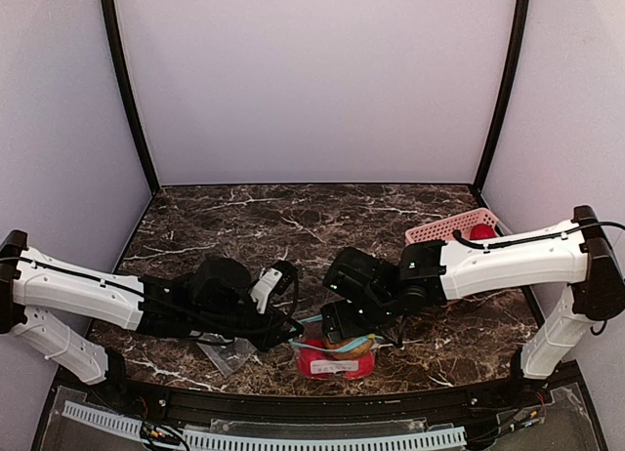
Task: Place the food in the zip-top bag and seal the zipper
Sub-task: Adjust the fake vegetable in the zipper food storage bag.
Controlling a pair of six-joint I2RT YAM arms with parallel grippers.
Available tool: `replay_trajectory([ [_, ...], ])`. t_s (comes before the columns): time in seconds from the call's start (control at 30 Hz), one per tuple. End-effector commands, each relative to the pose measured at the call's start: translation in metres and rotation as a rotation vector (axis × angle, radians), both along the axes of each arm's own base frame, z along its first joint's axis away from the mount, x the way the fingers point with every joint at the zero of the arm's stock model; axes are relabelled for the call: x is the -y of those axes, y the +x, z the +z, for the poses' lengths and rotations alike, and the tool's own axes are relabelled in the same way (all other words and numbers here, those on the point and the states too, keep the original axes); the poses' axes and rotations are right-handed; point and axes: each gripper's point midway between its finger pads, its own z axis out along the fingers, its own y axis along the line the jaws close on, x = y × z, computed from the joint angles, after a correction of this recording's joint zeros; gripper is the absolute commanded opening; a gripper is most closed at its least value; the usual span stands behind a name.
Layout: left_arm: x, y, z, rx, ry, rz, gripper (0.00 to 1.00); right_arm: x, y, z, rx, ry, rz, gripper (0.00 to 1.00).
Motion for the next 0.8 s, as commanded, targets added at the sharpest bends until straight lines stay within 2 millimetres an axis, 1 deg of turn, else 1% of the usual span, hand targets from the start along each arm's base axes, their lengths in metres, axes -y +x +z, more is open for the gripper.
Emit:
replay_trajectory([
  [0.0, -0.015, 0.004, 0.004, 0.018, 0.015, 0.046, 0.01, 0.072, -0.005, -0.026, -0.013, -0.306, -0.037, 0.85],
  [0.27, -0.018, 0.005, 0.002, 0.022, 0.028, 0.058, 0.01, 0.078, -0.007, -0.024, -0.017, -0.317, -0.041, 0.85],
  [0.43, -0.017, 0.004, 0.000, 0.015, 0.031, 0.050, 0.01, 0.076, -0.008, -0.023, -0.023, -0.309, -0.040, 0.85],
  [0.53, -0.013, -0.001, -0.003, 0.003, 0.031, 0.015, 0.01, 0.068, -0.008, -0.014, -0.020, -0.260, -0.028, 0.85],
  [0.63, -0.005, -0.008, -0.003, -0.015, 0.020, -0.043, 0.01, 0.055, -0.006, 0.005, -0.001, -0.175, -0.012, 0.85],
  [0.7, -0.004, -0.009, -0.006, -0.019, 0.036, -0.048, 0.01, 0.053, -0.005, 0.012, 0.011, -0.154, -0.009, 0.85],
  [0.77, -0.005, -0.007, -0.007, -0.014, 0.043, -0.040, 0.01, 0.057, -0.004, 0.012, 0.011, -0.161, -0.014, 0.85],
])
